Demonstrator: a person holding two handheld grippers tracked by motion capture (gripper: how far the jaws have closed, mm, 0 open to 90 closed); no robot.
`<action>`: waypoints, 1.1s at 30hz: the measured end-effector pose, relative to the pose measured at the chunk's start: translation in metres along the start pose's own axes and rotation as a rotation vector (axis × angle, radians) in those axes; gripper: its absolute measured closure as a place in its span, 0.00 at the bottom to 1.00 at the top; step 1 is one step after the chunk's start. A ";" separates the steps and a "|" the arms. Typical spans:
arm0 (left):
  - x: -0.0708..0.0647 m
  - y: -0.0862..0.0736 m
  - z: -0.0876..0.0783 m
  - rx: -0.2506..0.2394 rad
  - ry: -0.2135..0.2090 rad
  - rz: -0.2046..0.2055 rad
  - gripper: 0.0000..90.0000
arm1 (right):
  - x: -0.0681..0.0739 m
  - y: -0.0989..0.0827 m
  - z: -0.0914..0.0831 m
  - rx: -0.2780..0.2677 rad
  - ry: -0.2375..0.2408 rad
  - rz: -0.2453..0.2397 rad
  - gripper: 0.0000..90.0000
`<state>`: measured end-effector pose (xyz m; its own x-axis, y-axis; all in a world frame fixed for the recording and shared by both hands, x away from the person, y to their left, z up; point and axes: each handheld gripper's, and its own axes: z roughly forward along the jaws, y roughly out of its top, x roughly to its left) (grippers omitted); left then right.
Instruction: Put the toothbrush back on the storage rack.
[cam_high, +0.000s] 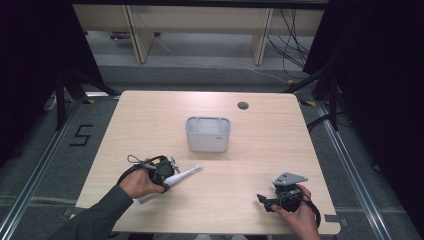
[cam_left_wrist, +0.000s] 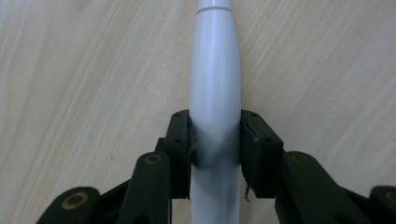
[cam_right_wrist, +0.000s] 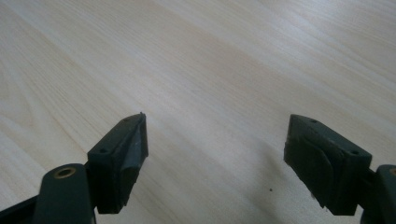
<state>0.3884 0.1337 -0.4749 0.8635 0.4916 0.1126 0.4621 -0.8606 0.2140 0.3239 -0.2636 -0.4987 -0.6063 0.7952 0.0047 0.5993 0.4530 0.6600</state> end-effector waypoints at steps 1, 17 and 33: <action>0.000 -0.001 -0.001 -0.017 -0.001 -0.012 0.74 | 0.000 0.000 0.000 0.002 -0.001 0.003 0.25; 0.002 -0.012 -0.029 -0.180 -0.051 -0.022 0.74 | 0.000 0.000 0.000 0.000 -0.003 0.006 0.25; 0.010 -0.017 -0.066 -0.614 -0.036 -0.153 0.74 | -0.001 0.000 0.000 0.006 -0.003 0.003 0.25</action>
<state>0.3756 0.1616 -0.4128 0.8081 0.5891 0.0059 0.3901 -0.5426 0.7439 0.3249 -0.2640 -0.4988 -0.6029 0.7978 0.0044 0.6040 0.4528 0.6558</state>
